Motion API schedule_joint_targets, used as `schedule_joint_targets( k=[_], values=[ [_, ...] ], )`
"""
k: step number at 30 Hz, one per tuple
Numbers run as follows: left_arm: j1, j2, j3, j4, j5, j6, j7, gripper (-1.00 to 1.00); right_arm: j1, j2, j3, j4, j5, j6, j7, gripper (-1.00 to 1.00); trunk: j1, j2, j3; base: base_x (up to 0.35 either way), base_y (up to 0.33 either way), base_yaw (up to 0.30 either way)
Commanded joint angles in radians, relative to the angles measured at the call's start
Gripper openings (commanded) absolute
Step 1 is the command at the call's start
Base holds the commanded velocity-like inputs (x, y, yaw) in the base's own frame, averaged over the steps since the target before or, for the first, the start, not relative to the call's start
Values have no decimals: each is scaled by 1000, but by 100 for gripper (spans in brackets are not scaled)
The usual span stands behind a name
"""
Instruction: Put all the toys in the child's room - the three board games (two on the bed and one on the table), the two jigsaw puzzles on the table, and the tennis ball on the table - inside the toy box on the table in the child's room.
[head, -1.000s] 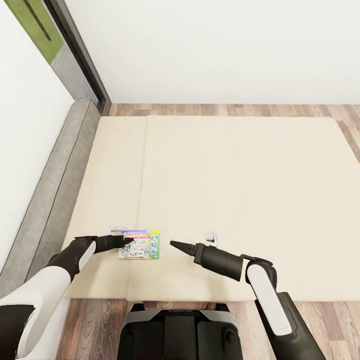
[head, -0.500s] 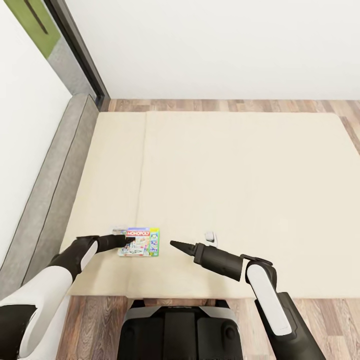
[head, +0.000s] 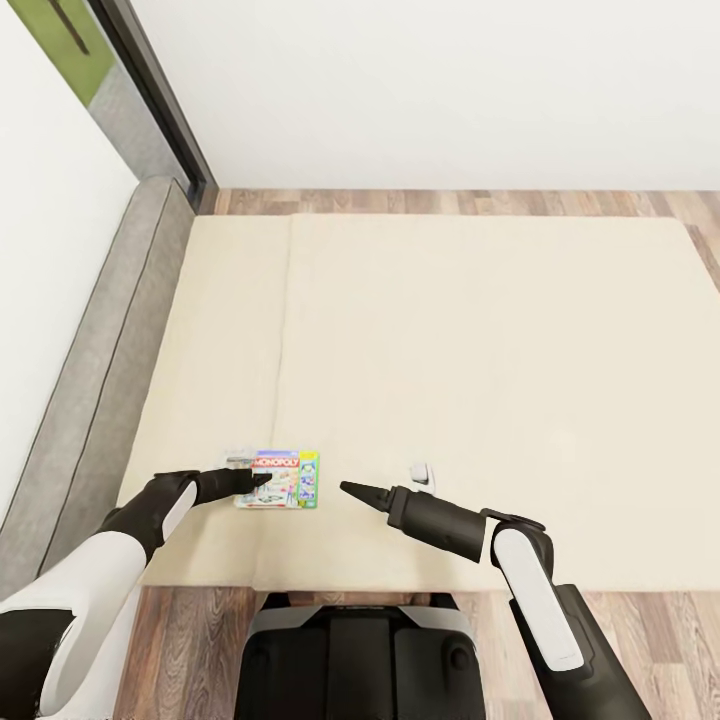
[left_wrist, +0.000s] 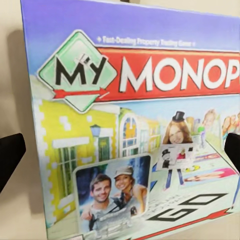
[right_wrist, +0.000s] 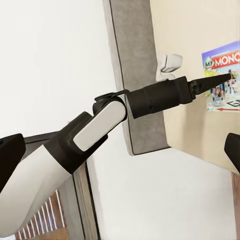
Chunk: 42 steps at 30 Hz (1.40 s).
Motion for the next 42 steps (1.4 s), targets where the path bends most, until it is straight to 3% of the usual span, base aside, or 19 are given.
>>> schedule_joint_targets(
  k=[1, 42],
  values=[
    [0, 1, -7, -1, 10, 7, 1, 100, 0, 1, -1, 0, 6, 4, 6, 100, 1, -2, -2, 0, 0, 0],
    [0, 1, -7, -3, 11, 5, 2, 100, 0, 0, -2, 0, 11, -1, 4, 100, 1, -2, -8, 0, -23, 0]
  ],
)
